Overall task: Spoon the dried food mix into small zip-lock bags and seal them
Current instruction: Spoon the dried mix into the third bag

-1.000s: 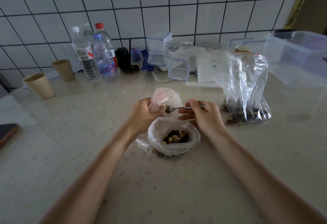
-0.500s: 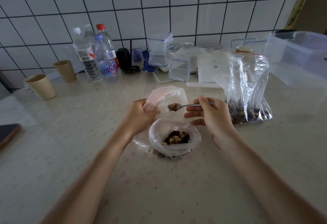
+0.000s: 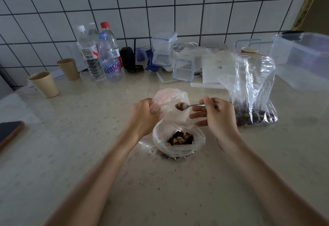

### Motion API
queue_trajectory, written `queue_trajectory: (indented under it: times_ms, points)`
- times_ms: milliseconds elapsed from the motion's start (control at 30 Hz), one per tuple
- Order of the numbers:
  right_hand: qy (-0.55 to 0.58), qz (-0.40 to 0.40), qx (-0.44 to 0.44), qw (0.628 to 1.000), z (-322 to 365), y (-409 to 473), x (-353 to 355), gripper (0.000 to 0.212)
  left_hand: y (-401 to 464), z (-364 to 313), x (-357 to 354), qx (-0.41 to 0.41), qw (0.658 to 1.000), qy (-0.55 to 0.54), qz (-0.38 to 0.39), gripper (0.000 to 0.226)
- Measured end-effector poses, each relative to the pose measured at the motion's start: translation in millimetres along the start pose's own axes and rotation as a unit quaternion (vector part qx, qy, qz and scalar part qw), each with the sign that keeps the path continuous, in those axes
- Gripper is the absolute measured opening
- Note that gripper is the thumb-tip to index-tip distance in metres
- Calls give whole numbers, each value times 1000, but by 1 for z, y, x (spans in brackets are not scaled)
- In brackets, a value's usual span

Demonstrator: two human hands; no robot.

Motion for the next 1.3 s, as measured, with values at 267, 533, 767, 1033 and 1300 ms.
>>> queue_trajectory:
  times_ms: [267, 533, 767, 1033, 1300]
  points:
    - [-75, 19, 25, 997, 1, -3, -7, 28, -2, -3, -6, -9, 1000, 4, 0, 33]
    - [-121, 25, 71, 990, 10, -5, -11, 29, 0, -12, -8, -6, 1000, -16, 2, 30]
    - [-21, 43, -40, 998, -12, -5, -12, 28, -2, -17, -10, -26, 999, -43, 13, 40]
    - [125, 47, -159, 978, -28, -9, -15, 26, -7, -12, -15, -15, 990, -126, 63, 47]
    - [171, 50, -175, 968, -30, -9, -13, 29, -9, 0, -12, 47, 981, -178, 62, 42]
Point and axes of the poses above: each hand's wrist, its own y-axis towards the middle knuckle, its own x-axis out of the back of the hand, z = x × y, the point moved 10 cm from there along y, towards the middle knuckle, and after that the axes turned 2 degrees about x, right-handed, at the moved point
